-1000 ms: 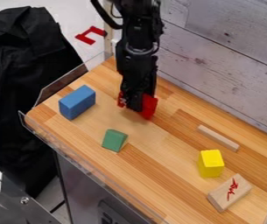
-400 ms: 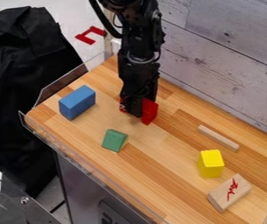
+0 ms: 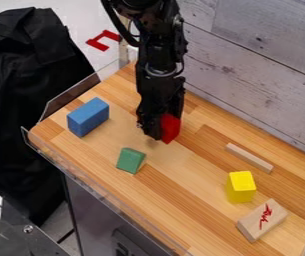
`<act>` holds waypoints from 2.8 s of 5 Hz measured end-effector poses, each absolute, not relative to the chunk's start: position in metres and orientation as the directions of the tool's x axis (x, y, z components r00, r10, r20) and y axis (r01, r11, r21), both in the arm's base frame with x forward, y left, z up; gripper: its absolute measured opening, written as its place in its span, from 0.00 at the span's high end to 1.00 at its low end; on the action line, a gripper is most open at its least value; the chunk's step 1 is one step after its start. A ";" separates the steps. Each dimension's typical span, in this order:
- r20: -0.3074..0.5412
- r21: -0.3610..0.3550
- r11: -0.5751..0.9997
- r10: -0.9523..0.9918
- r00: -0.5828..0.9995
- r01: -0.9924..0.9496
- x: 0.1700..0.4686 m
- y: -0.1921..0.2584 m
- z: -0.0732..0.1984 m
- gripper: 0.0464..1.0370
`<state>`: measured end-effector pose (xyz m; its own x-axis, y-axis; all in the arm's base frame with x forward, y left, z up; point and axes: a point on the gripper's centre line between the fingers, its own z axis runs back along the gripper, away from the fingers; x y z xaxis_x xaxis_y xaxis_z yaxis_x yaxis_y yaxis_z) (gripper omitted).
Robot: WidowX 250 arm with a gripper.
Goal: Pick the red arch and position it in a direction opposite to that of the blue one
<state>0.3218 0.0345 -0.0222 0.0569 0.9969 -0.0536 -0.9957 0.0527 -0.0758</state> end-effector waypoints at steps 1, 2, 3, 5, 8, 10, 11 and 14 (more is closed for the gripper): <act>-0.044 -0.158 0.048 0.998 0.056 -0.986 0.324 0.034 0.007 0.04; -0.038 -0.195 -0.004 0.999 0.003 -0.981 0.326 0.033 0.029 0.04; 0.009 -0.226 0.038 0.999 0.037 -0.973 0.327 0.031 0.052 0.04; 0.101 -0.185 0.504 0.863 0.494 -0.844 0.302 0.004 0.092 0.04; 0.080 -0.114 0.962 0.258 0.963 -0.248 0.231 -0.029 0.078 0.04; 0.125 -0.092 0.960 -0.253 0.959 0.265 0.237 -0.025 0.072 0.04; 0.098 -0.020 0.948 -0.314 0.944 0.317 0.254 -0.017 0.063 0.04; 0.026 0.051 0.974 -0.220 0.975 0.218 0.281 -0.013 0.041 0.04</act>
<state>0.2808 -0.0128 0.0406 0.9752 -0.2199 0.0257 0.2184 0.9745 0.0514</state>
